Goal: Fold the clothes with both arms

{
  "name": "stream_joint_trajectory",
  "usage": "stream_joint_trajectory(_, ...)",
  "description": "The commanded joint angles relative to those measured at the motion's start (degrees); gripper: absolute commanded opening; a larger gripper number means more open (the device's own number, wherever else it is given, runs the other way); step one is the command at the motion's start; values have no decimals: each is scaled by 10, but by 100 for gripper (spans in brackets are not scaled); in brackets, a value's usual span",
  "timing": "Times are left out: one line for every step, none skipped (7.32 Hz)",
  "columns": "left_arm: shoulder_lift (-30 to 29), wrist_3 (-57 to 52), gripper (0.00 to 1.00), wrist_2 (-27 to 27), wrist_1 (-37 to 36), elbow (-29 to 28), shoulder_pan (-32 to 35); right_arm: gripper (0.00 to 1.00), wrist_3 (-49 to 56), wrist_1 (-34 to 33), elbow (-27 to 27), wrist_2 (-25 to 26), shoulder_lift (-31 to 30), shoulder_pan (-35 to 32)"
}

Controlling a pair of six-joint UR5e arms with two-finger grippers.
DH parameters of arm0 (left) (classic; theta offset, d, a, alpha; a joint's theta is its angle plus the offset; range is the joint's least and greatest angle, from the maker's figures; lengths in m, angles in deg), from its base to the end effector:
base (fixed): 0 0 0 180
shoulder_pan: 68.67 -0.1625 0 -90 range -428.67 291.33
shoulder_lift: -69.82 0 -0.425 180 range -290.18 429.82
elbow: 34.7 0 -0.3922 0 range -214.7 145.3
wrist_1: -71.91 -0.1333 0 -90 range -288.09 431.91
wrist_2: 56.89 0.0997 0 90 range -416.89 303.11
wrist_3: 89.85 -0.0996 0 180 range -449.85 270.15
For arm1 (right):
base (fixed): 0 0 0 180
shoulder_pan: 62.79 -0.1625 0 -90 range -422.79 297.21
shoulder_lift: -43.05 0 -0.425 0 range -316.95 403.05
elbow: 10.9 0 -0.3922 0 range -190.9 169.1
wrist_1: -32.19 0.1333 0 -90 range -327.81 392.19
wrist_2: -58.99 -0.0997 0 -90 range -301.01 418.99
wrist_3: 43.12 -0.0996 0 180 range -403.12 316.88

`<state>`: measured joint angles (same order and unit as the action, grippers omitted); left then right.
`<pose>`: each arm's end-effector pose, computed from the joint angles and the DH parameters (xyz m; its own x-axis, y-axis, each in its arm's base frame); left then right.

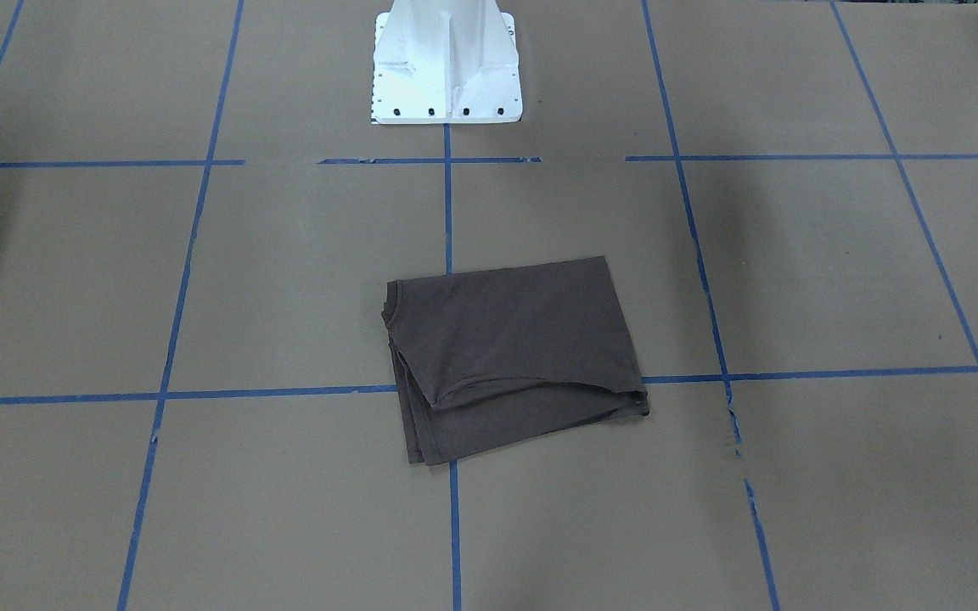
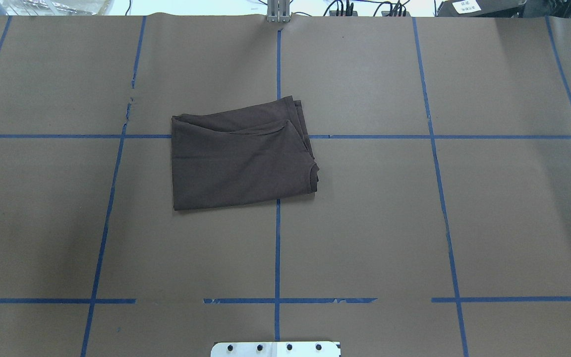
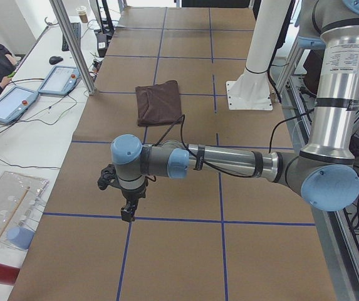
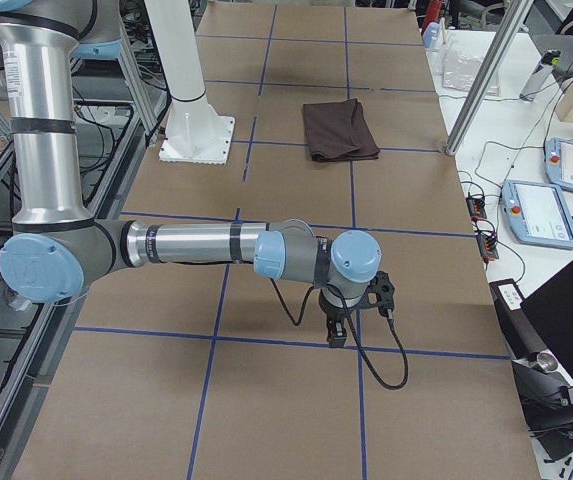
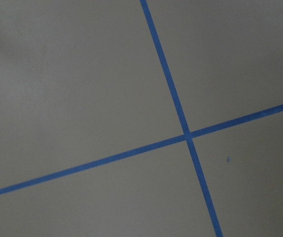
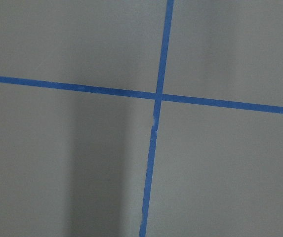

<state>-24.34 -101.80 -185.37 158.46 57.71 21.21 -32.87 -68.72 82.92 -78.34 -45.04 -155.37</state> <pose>-0.0702 -0.5244 0.6139 0.7654 0.2415 -0.5966 -0.1641 0.9695 0.1819 0.0824 -0.4944 0.6243 0.6713 -0.0818 0.7366 0.0758 0.9963 0.0415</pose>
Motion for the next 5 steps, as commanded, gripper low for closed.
stream_joint_trajectory(4,-2,100,-2,-21,11,-1,100,-8,-92,77,2,-1,-8)
stream_joint_trajectory(3,-3,100,-1,-19,9,-1,100,-10,-89,71,1,-9,-8)
stream_joint_trajectory(3,-3,100,-2,-18,10,-1,100,-8,-79,54,3,-13,-8)
stream_joint_trajectory(3,-4,100,-1,-13,4,-1,100,-8,-35,29,5,-28,-8)
stream_joint_trajectory(3,-4,100,-1,-10,6,-1,100,-8,25,4,7,-41,-8)
